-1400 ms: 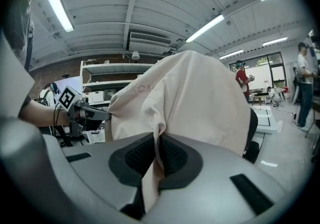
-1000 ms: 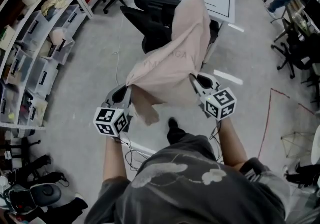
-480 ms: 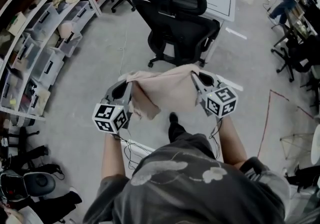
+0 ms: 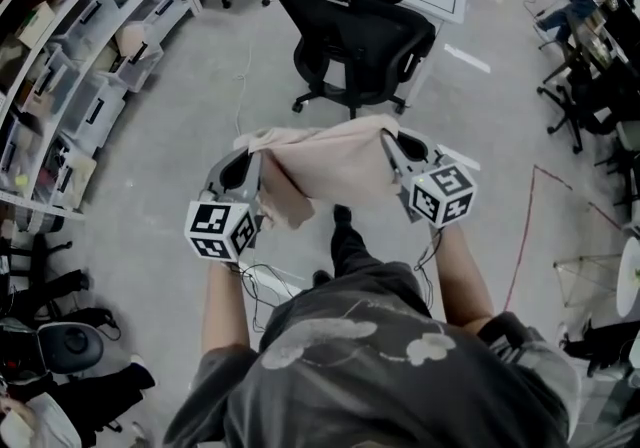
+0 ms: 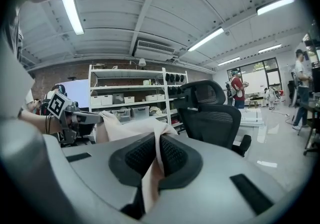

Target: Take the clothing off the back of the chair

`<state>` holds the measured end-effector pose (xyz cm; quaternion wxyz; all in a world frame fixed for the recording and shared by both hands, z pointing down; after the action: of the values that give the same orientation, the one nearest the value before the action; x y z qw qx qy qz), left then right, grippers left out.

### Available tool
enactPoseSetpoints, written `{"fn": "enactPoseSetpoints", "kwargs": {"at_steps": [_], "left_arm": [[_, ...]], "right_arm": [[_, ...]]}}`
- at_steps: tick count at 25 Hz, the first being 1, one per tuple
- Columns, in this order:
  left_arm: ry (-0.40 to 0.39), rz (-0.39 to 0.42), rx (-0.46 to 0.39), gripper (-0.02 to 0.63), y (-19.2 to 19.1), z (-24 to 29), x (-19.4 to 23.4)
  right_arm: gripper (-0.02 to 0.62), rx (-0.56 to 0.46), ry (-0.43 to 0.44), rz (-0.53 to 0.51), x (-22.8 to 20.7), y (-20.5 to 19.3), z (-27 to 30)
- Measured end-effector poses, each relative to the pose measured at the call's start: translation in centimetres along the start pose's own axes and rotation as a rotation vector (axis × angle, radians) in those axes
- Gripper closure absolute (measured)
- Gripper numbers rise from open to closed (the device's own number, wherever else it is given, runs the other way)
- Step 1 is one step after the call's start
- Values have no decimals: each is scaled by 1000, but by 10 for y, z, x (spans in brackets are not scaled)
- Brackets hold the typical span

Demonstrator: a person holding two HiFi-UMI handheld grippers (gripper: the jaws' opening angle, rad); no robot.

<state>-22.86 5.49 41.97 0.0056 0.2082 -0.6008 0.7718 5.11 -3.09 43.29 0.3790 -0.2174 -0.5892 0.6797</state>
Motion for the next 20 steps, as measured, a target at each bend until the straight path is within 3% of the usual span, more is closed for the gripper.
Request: {"fn": "enactPoseSetpoints", "kwargs": {"at_steps": [20], "left_arm": [[41, -72, -23, 600, -33, -47, -5]], "right_arm": [[592, 31, 28, 15, 51, -18, -37]]}}
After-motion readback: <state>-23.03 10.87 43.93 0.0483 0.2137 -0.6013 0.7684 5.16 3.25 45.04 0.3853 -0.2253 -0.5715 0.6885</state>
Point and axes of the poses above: the fingertips, and each gripper's own axes: z forward along the fingers, x to its left, y out of its top, the point moved 5 cm from there along -z, backward along the fingers, and after that the axes turned 14 degrees about -z, right-handed, at the moved point
